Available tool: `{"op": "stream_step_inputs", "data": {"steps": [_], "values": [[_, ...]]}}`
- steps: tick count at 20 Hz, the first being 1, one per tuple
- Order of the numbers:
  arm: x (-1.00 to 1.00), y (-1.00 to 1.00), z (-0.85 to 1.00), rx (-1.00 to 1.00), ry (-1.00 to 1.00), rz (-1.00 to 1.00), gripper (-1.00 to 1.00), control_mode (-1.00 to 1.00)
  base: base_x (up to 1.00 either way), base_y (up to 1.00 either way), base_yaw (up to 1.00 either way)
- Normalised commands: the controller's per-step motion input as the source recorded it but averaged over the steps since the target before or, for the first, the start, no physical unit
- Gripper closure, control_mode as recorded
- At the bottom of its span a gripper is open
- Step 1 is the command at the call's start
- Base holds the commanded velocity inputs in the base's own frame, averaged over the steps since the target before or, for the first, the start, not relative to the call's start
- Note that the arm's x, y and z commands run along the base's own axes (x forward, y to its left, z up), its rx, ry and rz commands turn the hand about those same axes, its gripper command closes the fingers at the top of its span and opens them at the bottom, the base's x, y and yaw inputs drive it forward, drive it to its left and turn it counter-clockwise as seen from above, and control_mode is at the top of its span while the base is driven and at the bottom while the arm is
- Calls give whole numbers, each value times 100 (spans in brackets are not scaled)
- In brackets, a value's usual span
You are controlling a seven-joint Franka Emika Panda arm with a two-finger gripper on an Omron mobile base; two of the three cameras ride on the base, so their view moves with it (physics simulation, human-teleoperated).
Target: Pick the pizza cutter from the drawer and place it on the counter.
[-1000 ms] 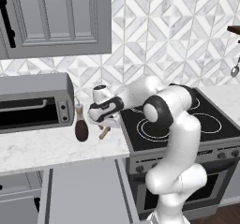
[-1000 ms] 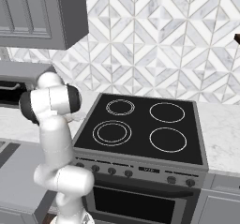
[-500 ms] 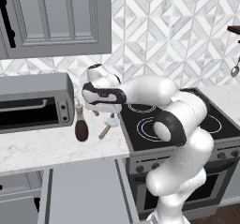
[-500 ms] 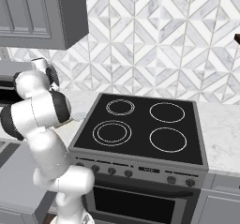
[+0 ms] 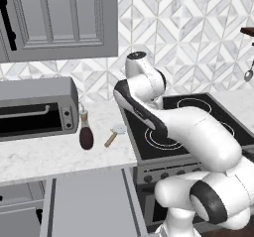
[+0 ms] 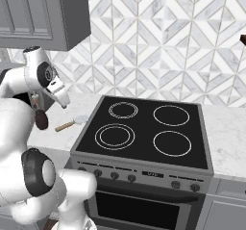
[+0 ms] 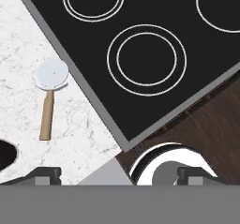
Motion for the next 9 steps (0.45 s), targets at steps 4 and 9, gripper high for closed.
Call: {"op": "stream_step_inputs", "data": {"steps": [4,9], "values": [[-100,-99,88,6,-60,0,-100,-100,0,0,0],[-100,-82,86,12,-73,2,-100,-100,0,0,0]]}}
